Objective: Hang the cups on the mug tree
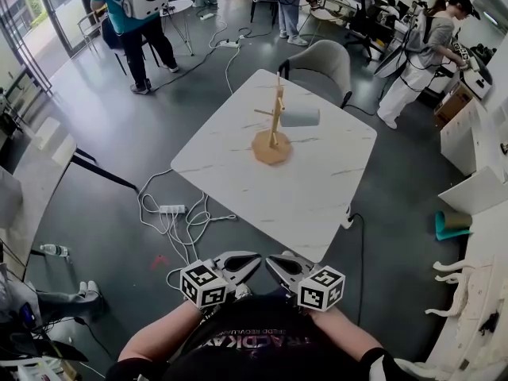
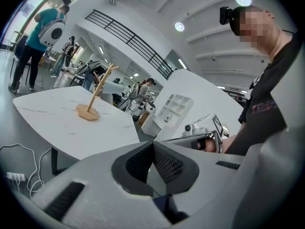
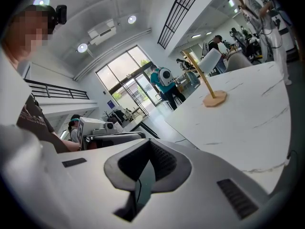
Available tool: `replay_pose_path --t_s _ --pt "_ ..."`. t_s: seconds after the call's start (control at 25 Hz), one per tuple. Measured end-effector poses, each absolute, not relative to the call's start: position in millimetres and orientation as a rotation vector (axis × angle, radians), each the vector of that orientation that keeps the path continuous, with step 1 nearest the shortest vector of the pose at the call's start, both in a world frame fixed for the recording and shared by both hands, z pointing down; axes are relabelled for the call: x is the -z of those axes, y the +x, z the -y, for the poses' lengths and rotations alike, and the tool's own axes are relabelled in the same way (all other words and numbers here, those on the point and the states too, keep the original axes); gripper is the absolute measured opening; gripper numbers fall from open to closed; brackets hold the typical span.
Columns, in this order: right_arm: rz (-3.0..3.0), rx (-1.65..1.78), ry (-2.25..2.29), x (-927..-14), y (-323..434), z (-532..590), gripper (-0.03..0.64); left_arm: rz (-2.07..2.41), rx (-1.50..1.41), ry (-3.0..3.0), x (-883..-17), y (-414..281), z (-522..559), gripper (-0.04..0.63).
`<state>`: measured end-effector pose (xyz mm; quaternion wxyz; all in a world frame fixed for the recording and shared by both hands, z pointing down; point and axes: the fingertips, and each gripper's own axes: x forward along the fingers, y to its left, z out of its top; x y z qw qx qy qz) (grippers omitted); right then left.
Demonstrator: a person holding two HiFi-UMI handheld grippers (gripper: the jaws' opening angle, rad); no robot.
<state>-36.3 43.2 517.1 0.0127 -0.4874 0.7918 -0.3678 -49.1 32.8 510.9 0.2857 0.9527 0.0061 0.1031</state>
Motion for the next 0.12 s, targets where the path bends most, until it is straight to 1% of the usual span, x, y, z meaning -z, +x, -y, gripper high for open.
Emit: replay_pose_path --t_s 0.12 --pt "-2.47 1.148 -1.519 -517.0 -38.0 -40.5 0.009 -0.015 -0.275 2.544 -510.3 -50.4 -30.3 -0.003"
